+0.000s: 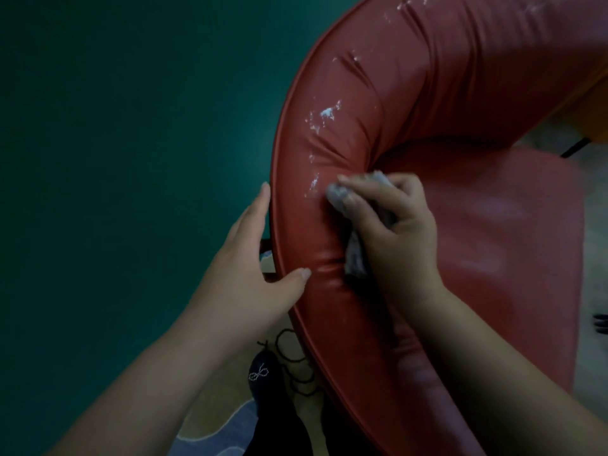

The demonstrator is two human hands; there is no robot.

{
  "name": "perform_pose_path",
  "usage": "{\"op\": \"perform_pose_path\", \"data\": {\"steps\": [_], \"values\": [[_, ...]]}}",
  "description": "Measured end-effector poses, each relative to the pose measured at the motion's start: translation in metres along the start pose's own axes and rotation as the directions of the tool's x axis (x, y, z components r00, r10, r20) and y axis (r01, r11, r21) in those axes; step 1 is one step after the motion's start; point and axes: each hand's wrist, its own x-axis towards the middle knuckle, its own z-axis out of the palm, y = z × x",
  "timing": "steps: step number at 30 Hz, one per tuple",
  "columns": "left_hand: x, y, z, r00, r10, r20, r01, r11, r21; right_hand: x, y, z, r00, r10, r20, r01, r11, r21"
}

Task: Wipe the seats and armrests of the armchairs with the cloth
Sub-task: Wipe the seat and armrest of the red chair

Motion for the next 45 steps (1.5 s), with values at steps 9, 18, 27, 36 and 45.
{"op": "perform_pose_path", "data": {"steps": [9, 18, 27, 36, 45], "values": [[0.007, -0.001, -0.006, 0.998, -0.006, 0.063, 0.007, 1.0, -0.029, -0.001, 0.015, -0.007, 0.997, 0.075, 0.013, -0.073, 0.994, -0.08], [0.018, -0.007, -0.011, 0.997, 0.007, 0.071, -0.005, 1.0, -0.031, 0.016, 0.001, 0.024, 0.999, -0.031, -0.015, 0.028, 0.985, -0.168], [0.046, 0.001, -0.02, 0.993, 0.058, 0.103, -0.058, 0.998, 0.0, 0.045, -0.021, 0.047, 0.995, -0.101, -0.028, 0.094, 0.979, -0.178], [0.071, 0.005, -0.022, 0.994, 0.086, 0.066, -0.083, 0.996, -0.039, 0.071, -0.01, 0.041, 0.965, 0.009, -0.261, -0.038, 0.994, -0.104], [0.109, 0.02, -0.032, 0.997, 0.076, 0.034, -0.073, 0.994, -0.086, 0.065, 0.014, 0.019, 0.999, -0.015, -0.031, 0.013, 0.997, -0.08]]}}
